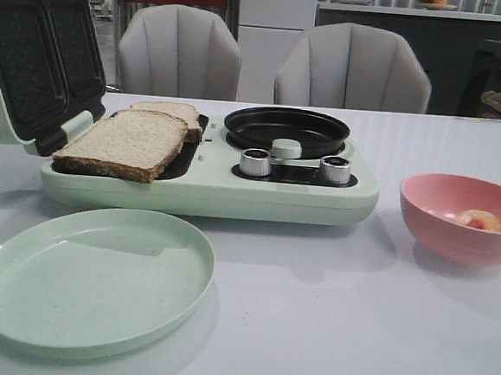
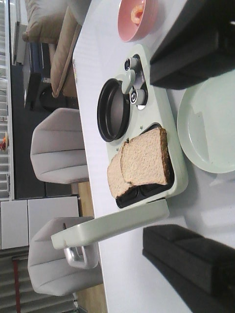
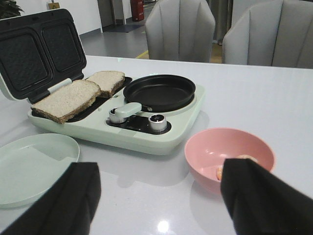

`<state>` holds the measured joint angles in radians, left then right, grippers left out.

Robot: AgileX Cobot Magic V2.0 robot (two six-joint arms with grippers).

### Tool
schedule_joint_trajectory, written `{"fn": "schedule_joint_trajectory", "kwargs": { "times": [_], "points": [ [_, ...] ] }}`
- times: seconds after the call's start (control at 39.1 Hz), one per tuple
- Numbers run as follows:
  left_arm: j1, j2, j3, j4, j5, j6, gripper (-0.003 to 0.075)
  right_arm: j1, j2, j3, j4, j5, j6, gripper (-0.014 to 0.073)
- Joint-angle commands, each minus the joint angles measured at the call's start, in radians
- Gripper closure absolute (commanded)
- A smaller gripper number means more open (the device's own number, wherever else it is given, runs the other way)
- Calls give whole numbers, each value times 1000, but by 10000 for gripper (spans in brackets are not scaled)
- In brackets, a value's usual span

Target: Make breakfast with bread and shrimp

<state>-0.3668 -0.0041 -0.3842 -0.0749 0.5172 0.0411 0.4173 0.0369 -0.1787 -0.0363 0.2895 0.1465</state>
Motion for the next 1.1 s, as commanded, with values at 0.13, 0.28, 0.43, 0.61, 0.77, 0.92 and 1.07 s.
{"fn": "schedule_joint_trajectory", "kwargs": {
  "times": [0.13, 0.28, 0.43, 0.61, 0.77, 0.92, 1.07],
  "points": [
    [-7, 65, -72, -33, -84, -5, 102, -8, 10, -27, -3, -110, -2, -11],
    [-7, 222, -161, -58, -77, -5, 104, -8, 10, -27, -3, -110, -2, -11],
    [-7, 417, -276, -139, -73, -5, 169, -8, 10, -27, -3, -110, -2, -11],
    [-3, 673, -453, -122, -97, -5, 256, -8, 10, -27, -3, -110, -2, -11],
    [28, 859, -594, -119, -101, -5, 262, -8, 10, -27, -3, -110, -2, -11],
    [80, 1016, -720, -143, -72, -5, 262, -8, 10, -27, -3, -110, -2, -11],
    [186, 1146, -833, -224, -43, -5, 263, -8, 10, -27, -3, -110, -2, -11]
  ]
}}
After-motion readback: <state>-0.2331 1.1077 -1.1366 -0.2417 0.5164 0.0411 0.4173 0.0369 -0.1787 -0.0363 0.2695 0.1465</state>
